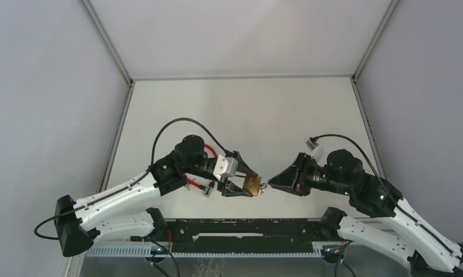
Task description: Unlock with the key
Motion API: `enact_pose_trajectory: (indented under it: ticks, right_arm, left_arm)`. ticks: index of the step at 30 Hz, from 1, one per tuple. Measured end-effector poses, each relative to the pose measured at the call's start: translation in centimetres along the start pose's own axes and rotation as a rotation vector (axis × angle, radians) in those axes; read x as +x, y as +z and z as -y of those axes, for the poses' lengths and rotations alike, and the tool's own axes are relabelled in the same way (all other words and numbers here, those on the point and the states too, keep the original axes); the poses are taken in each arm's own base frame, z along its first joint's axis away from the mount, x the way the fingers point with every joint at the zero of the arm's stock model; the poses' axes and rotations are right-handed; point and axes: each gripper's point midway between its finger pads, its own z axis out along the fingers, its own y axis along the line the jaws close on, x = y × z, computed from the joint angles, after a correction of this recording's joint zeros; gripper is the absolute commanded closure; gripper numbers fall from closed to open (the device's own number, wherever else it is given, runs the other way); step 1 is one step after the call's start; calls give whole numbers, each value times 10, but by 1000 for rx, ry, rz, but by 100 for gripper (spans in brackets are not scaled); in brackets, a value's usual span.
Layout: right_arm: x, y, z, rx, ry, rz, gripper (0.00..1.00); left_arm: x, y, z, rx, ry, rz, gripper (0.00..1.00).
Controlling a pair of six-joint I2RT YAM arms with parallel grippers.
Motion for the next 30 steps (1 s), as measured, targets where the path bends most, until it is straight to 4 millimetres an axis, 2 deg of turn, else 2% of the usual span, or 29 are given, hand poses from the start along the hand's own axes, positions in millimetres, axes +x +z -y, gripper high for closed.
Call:
enact_pose_trajectory:
  ticks: [11, 15, 22, 29, 30]
  right_arm:
    - [1, 19, 3, 42, -7, -46, 73]
    - [3, 21, 4, 46, -10, -59, 74]
    - [4, 24, 5, 50, -15, -69, 83]
    - [9, 26, 8, 36, -7, -80, 100]
    - [10, 26, 7, 31, -5, -81, 100]
  left_arm:
    - [0, 0, 0, 1, -1, -1, 100]
    - [0, 0, 0, 0, -1, -1, 100]
    - [1, 0, 0, 1, -2, -2, 100]
    - [4, 1, 0, 3, -11, -10, 100]
    - [4, 1, 0, 3, -12, -11, 100]
